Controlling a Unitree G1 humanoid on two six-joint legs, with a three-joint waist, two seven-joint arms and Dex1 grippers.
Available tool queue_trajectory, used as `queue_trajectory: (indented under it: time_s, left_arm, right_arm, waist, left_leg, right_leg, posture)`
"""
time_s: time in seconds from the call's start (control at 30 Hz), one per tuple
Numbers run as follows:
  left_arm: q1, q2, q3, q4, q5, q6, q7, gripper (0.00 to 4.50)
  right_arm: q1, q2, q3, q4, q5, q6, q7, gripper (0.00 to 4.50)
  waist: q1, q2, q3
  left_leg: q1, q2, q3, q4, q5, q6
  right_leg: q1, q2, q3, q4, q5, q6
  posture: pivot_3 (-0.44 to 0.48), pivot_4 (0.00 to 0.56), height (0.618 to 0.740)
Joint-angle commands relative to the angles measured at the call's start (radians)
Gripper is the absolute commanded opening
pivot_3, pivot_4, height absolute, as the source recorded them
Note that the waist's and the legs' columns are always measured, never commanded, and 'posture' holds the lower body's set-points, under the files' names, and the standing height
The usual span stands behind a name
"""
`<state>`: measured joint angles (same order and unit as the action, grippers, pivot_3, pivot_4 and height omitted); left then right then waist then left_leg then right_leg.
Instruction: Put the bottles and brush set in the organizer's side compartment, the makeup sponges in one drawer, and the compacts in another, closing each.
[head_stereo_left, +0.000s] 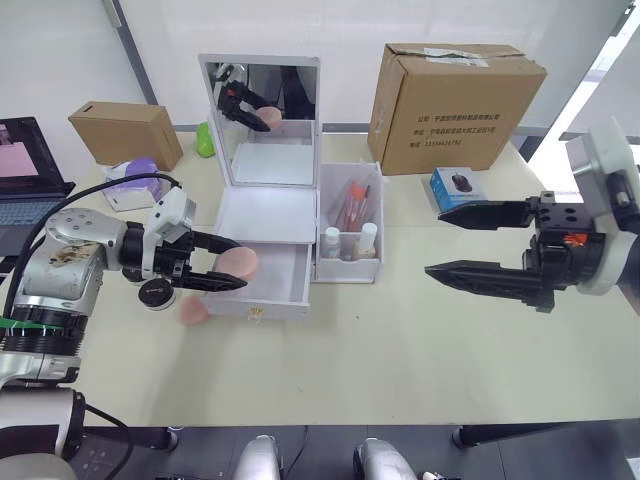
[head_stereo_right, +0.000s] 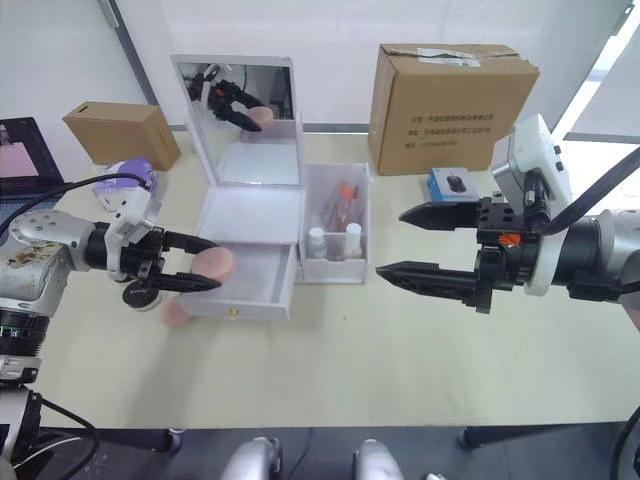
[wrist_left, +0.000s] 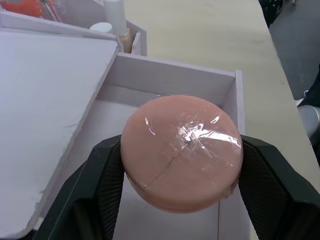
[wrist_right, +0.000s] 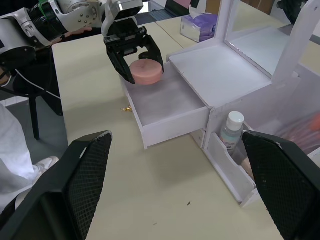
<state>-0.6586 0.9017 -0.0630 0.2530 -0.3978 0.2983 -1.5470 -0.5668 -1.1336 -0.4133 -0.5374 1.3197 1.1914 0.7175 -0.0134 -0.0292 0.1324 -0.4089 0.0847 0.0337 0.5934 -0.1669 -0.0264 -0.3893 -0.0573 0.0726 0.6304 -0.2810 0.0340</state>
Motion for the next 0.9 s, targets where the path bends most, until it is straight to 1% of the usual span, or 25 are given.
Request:
queue_trajectory:
  time_s: [0.03, 0.17, 0.27, 0.43, 0.47, 0.5, 0.57, 0.73, 0.9]
  left_arm:
    - [-0.001, 0.015, 0.025, -0.002, 0.016, -0.04, -0.004, 2.94]
    - [-0.002, 0.002, 0.03, -0.009, 0.016, -0.036, 0.009, 2.94]
    - [-0.008, -0.007, 0.031, -0.017, 0.008, -0.018, 0.018, 2.94]
    - [-0.023, -0.011, 0.039, -0.008, 0.008, -0.032, 0.019, 2.94]
    - [-0.026, -0.009, 0.04, -0.005, 0.009, -0.037, 0.017, 3.65]
    - [-0.034, -0.006, 0.041, 0.001, 0.009, -0.036, 0.014, 3.84]
    - [-0.049, -0.004, 0.046, 0.011, 0.006, -0.029, 0.012, 4.46]
    - [-0.078, 0.0, 0.057, 0.018, -0.005, 0.0, 0.008, 4.46]
    - [-0.074, -0.001, 0.078, 0.006, -0.02, 0.029, 0.021, 4.46]
  right_arm:
    - [-0.002, -0.02, -0.022, 0.003, 0.014, -0.036, 0.014, 4.5]
    - [0.005, -0.027, -0.023, 0.004, 0.014, -0.044, 0.021, 4.5]
    - [0.009, -0.032, -0.022, 0.006, 0.012, -0.052, 0.025, 4.5]
    - [0.026, -0.04, -0.04, -0.004, 0.014, -0.065, 0.034, 4.5]
    - [0.03, -0.04, -0.044, -0.005, 0.017, -0.067, 0.034, 4.5]
    - [0.035, -0.04, -0.047, -0.006, 0.016, -0.068, 0.035, 4.5]
    - [0.04, -0.041, -0.049, -0.005, 0.014, -0.07, 0.036, 4.5]
    - [0.044, -0.047, -0.045, 0.002, 0.006, -0.081, 0.044, 4.5]
    - [0.045, -0.051, -0.039, 0.01, -0.001, -0.091, 0.055, 4.5]
  waist:
    - [0.0, 0.0, 0.0]
    - [0.0, 0.0, 0.0]
    - [0.0, 0.0, 0.0]
    - [0.0, 0.0, 0.0]
    - [0.0, 0.0, 0.0]
    - [0.0, 0.0, 0.0]
    - [0.001, 0.0, 0.0]
    - [0.0, 0.0, 0.0]
    - [0.0, 0.0, 0.0]
  left_leg:
    - [0.0, 0.0, 0.0, 0.0, 0.0, 0.0]
    - [0.0, 0.0, 0.0, 0.0, 0.0, 0.0]
    - [0.0, 0.0, 0.0, 0.0, 0.0, 0.0]
    - [0.0, 0.0, 0.0, 0.0, 0.0, 0.0]
    - [0.0, 0.0, 0.0, 0.0, 0.0, 0.0]
    - [0.0, 0.0, 0.0, 0.0, 0.0, 0.0]
    - [0.0, 0.0, 0.0, 0.0, 0.0, 0.0]
    - [0.0, 0.0, 0.0, 0.0, 0.0, 0.0]
    - [0.0, 0.0, 0.0, 0.0, 0.0, 0.0]
  right_leg:
    - [0.0, 0.0, 0.0, 0.0, 0.0, 0.0]
    - [0.0, 0.0, 0.0, 0.0, 0.0, 0.001]
    - [0.0, 0.0, 0.0, 0.0, 0.002, 0.004]
    - [0.0, 0.0, 0.0, 0.0, 0.002, 0.005]
    - [0.0, 0.0, 0.0, 0.0, 0.003, 0.005]
    - [0.0, 0.0, 0.0, 0.0, 0.003, 0.005]
    - [0.0, 0.0, 0.0, 0.0, 0.003, 0.005]
    - [0.0, 0.0, 0.0, 0.0, 0.003, 0.005]
    - [0.0, 0.0, 0.0, 0.001, 0.003, 0.005]
  posture:
    - [0.0, 0.15, 0.74]
    - [0.0, 0.15, 0.74]
    - [0.0, 0.15, 0.74]
    - [0.0, 0.15, 0.74]
    - [0.0, 0.15, 0.74]
    - [0.0, 0.15, 0.74]
    - [0.0, 0.15, 0.74]
    - [0.0, 0.15, 0.74]
    - [0.0, 0.15, 0.74]
